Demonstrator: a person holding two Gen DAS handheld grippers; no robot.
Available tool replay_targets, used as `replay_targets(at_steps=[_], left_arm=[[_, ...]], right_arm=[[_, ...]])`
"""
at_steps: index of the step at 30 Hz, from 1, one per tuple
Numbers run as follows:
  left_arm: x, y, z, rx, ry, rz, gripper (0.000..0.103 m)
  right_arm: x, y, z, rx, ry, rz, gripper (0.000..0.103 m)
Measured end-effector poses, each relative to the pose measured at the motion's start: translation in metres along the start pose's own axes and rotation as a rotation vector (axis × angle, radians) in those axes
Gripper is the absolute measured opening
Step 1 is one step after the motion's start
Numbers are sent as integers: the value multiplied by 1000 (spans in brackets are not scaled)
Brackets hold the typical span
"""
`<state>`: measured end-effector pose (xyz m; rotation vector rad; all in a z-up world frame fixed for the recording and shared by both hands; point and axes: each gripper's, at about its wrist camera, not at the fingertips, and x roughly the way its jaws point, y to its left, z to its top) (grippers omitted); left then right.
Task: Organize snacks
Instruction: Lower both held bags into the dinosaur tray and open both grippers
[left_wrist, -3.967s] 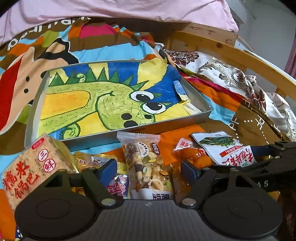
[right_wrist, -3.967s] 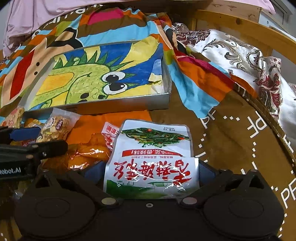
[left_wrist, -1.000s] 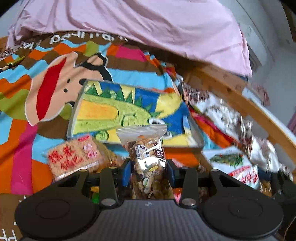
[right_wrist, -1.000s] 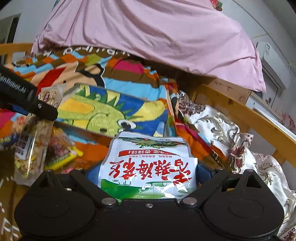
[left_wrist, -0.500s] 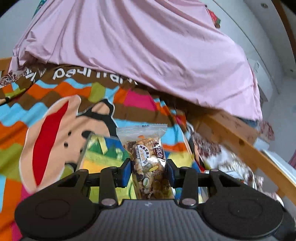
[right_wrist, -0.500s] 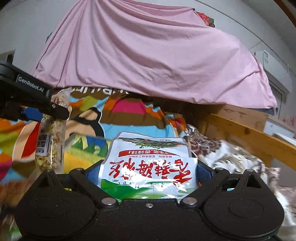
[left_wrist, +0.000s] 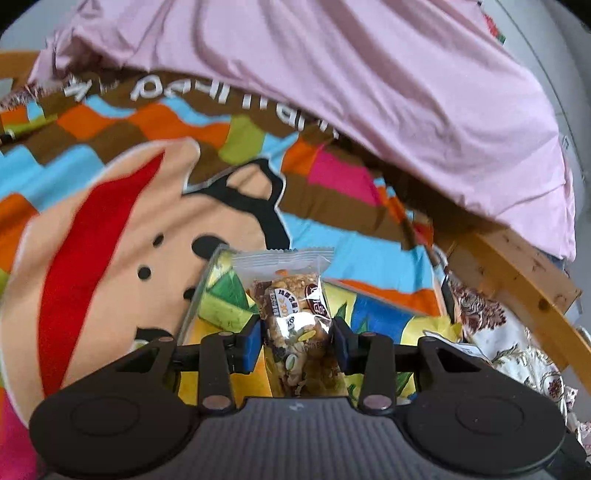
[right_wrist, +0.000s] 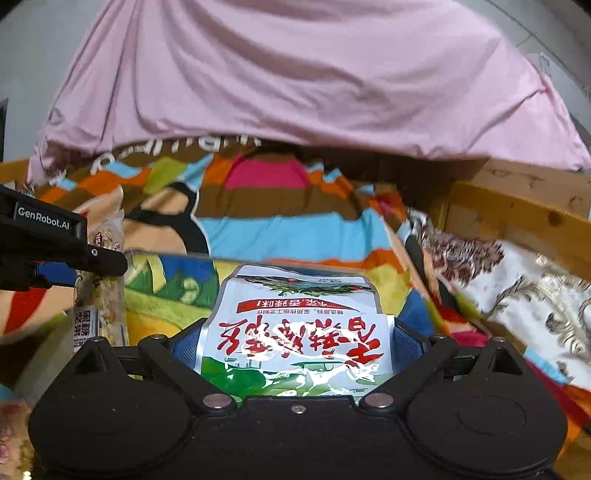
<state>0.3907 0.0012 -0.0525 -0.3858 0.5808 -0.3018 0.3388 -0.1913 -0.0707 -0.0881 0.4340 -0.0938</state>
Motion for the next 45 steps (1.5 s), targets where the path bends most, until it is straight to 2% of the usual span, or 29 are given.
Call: replay_targets(at_steps=[4, 12, 18, 21, 23, 28, 32, 39, 45], left_arm=[[16, 0, -11, 18, 56, 14, 43], [32, -3, -24, 47, 121, 37, 43], [38, -2, -29, 53, 166, 62, 45], [37, 1, -29, 40, 176, 71, 62], [34, 3, -28, 25, 170, 78, 76], [19, 3, -24, 9, 155, 92, 86], [-5, -5, -19, 30, 93, 106, 103], [-51, -27, -15, 116, 12, 150, 102], [-100, -52, -29, 233, -102, 153, 103]], right_arm=[[15, 1, -7, -1, 74, -2, 97], [26, -1, -13, 5, 163, 13, 98], [29, 0, -12, 1, 195, 18, 99], [26, -1, -11, 8, 195, 21, 101], [22, -3, -8, 17, 186, 19, 102], [1, -16, 1, 58, 130, -4, 102], [-28, -32, 11, 98, 51, -24, 102], [-87, -47, 20, 127, -83, -37, 102], [-143, -52, 18, 148, -209, 20, 102]])
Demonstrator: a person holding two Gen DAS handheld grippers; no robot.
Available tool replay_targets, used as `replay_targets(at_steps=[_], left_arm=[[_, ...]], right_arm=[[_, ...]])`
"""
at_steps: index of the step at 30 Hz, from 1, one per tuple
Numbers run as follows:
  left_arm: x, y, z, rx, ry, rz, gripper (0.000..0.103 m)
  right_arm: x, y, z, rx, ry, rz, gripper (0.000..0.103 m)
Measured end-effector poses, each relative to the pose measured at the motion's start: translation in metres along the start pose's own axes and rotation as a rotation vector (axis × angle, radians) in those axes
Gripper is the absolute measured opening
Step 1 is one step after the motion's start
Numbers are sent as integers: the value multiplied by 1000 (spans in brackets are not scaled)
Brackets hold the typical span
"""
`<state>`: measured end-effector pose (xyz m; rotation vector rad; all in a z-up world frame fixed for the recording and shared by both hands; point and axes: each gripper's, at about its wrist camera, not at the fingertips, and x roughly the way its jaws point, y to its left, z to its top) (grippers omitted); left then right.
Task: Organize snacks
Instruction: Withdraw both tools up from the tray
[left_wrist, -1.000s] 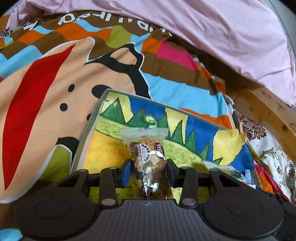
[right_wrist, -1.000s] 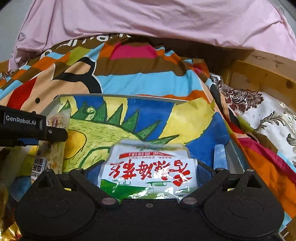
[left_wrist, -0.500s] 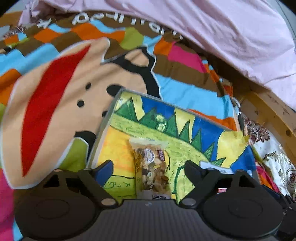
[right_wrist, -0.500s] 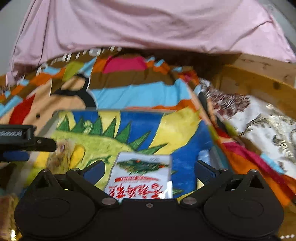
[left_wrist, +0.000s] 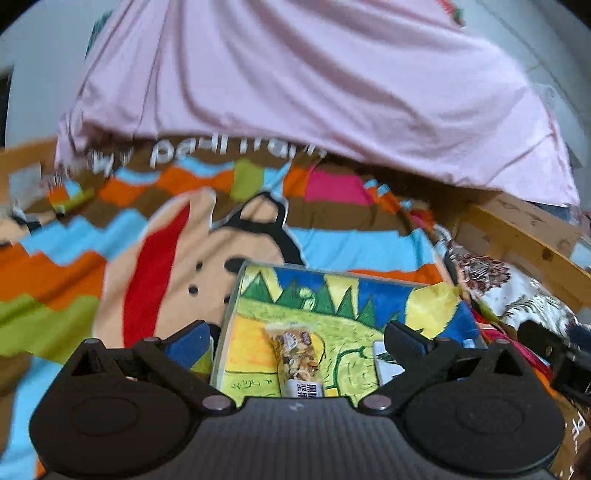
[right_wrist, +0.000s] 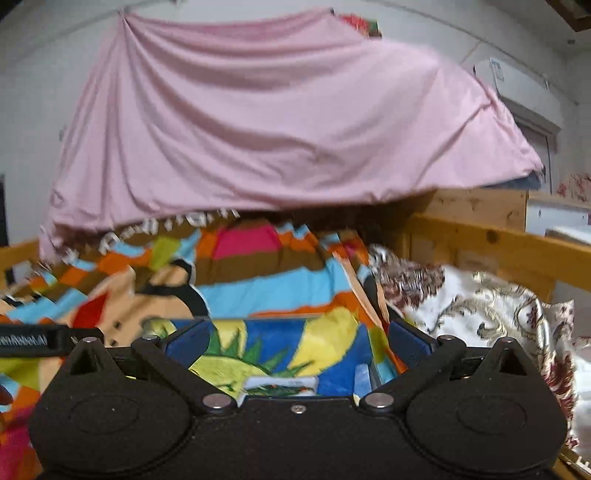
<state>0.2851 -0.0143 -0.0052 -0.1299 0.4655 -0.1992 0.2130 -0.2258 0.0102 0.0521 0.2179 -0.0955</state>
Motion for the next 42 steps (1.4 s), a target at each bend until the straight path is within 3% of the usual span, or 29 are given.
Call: replay_targets(at_steps=[10, 15, 21, 31, 39, 42], left_arm=[[-77, -25, -24, 136, -125, 93, 103], [-115, -24, -40, 147, -162, 100, 103], [-154, -25, -64, 139, -234, 187, 103], [-193, -20, -86, 117, -193, 218, 103], [-221, -13, -100, 73, -149, 240, 103], [-229, -14, -105, 90, -123, 255, 103]], right_arm=[[-81, -2, 0, -43, -66, -15, 103], [-116, -5, -9, -25, -89, -33, 103], [-151, 0, -21, -75, -113, -76, 103], [-191, 8, -40, -109, -59, -105, 103], [-203, 10, -51, -42, 65, -71, 103], [-208, 11, -55, -50, 102, -4, 103]])
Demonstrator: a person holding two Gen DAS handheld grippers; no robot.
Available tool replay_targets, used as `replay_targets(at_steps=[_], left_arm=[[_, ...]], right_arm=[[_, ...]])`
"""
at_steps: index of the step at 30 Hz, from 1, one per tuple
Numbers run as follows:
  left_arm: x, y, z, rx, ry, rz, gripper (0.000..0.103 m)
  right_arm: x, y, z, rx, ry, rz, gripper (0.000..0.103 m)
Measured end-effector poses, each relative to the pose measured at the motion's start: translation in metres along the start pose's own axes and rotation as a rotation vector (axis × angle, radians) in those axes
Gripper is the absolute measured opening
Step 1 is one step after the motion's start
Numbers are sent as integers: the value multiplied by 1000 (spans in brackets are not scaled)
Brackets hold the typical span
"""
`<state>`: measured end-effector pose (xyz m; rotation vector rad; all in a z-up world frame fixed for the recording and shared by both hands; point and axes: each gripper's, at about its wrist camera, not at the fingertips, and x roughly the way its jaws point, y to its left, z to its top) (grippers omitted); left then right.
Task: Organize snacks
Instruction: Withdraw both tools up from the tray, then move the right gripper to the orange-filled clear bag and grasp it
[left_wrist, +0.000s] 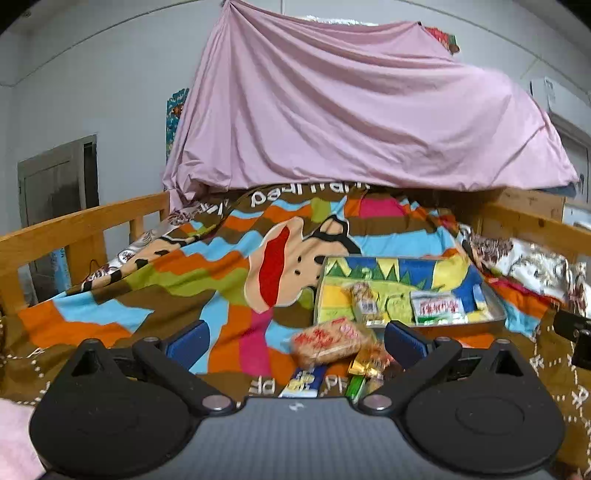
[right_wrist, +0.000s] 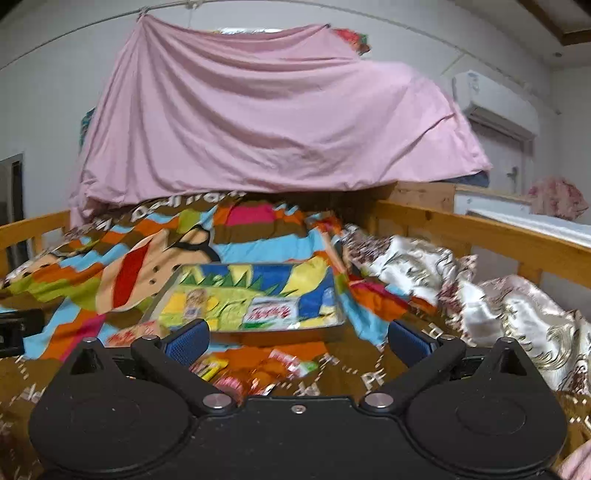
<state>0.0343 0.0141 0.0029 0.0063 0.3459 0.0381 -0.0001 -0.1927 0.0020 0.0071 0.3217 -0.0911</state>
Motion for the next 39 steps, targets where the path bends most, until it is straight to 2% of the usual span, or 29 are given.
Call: replay_targets(at_steps=[3, 9, 14, 19, 23, 25, 28, 30, 35, 39], left_arm=[[-7, -4, -4, 36, 30, -20, 103], [-25, -9, -14, 79, 37, -55, 103], [-28, -11, -16, 95, 39, -30, 103], [-21, -5, -14, 66, 72, -10, 103], [-6, 7, -11, 11, 146, 29, 103], [4, 18, -11, -50, 209, 29, 103], [22, 33, -8, -140, 287, 0, 103], [31, 37, -5, -155, 304, -24, 103], [61, 29, 9, -71, 298, -151, 103], [94, 17, 17, -30, 324, -311, 103]], right_arm=[[-5, 2, -3, 13, 29, 59, 103], [-11, 9, -4, -21, 56, 55, 103], [-9, 8, -6, -23, 80, 49, 103], [-1, 5, -7, -9, 124, 57, 103], [8, 1, -9, 17, 158, 67, 103], [13, 1, -10, 21, 172, 68, 103], [26, 0, -9, 30, 199, 76, 103], [37, 1, -7, 33, 215, 84, 103], [69, 3, -5, 8, 236, 83, 103], [102, 0, -3, -3, 253, 77, 102]])
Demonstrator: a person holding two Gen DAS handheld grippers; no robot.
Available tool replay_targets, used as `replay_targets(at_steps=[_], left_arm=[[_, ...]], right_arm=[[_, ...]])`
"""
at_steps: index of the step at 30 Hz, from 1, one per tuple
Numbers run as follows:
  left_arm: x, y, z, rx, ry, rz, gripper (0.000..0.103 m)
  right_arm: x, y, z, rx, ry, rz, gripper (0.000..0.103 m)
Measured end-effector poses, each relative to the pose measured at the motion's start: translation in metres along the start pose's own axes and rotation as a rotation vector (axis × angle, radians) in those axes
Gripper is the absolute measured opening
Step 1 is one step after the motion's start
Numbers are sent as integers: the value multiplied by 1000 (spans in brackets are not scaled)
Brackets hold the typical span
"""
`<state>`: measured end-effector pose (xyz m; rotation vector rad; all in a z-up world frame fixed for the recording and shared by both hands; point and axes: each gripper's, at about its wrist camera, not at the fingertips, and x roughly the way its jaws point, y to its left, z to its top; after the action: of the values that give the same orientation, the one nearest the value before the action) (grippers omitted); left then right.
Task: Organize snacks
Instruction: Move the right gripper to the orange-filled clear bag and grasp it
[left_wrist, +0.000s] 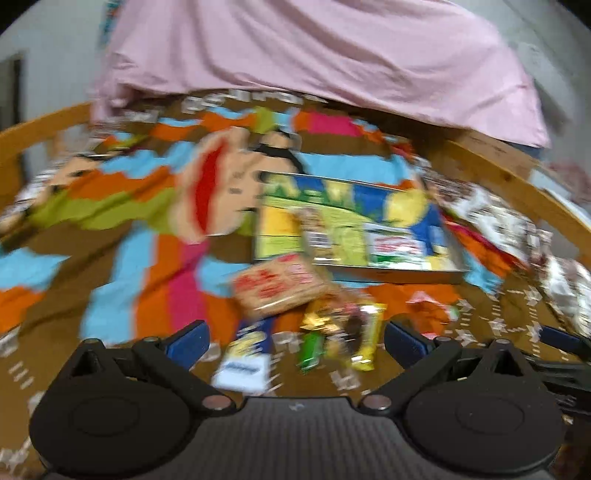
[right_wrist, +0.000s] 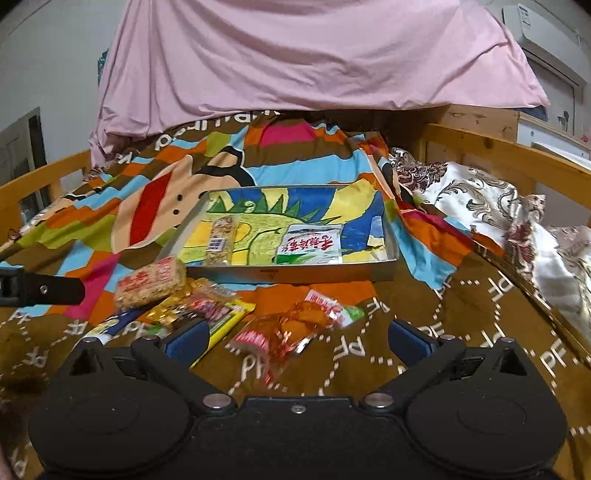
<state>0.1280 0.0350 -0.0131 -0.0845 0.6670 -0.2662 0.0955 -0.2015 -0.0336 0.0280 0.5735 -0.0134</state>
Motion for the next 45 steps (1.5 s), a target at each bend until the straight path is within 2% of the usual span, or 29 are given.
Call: replay_targets(at_steps=[6, 12, 18, 21, 27, 30, 32, 37, 39, 44, 45], left_arm=[[36, -10, 15, 52, 46, -110, 103], [69, -31, 12, 282, 84, -175, 103], [93, -41, 4, 383, 137, -268, 102], [100, -45, 1, 425, 142, -296, 98], [106, -46, -2, 446, 150, -316, 93], [111, -44, -3, 433, 181, -319, 86], [112, -44, -5, 428, 194, -311, 76], [114, -38, -1, 394, 183, -306, 71], [115, -36, 0, 375, 177, -297, 70], [123, -36, 4, 355, 167, -272, 69], [126, -37, 4, 351, 170, -276, 69]], right_arm=[[52, -29, 15, 99, 110, 22, 103], [98, -50, 30, 220, 234, 162, 103], [133, -26, 30, 156, 304, 202, 103], [143, -15, 26, 92, 313, 160, 102], [143, -1, 16, -85, 313, 104, 102], [143, -6, 15, -73, 332, 76, 98], [141, -9, 15, -68, 335, 74, 93], [129, -15, 15, -69, 343, 76, 73], [125, -16, 14, -76, 350, 75, 69], [121, -18, 14, -54, 358, 84, 68], [122, -20, 14, -42, 357, 91, 71]])
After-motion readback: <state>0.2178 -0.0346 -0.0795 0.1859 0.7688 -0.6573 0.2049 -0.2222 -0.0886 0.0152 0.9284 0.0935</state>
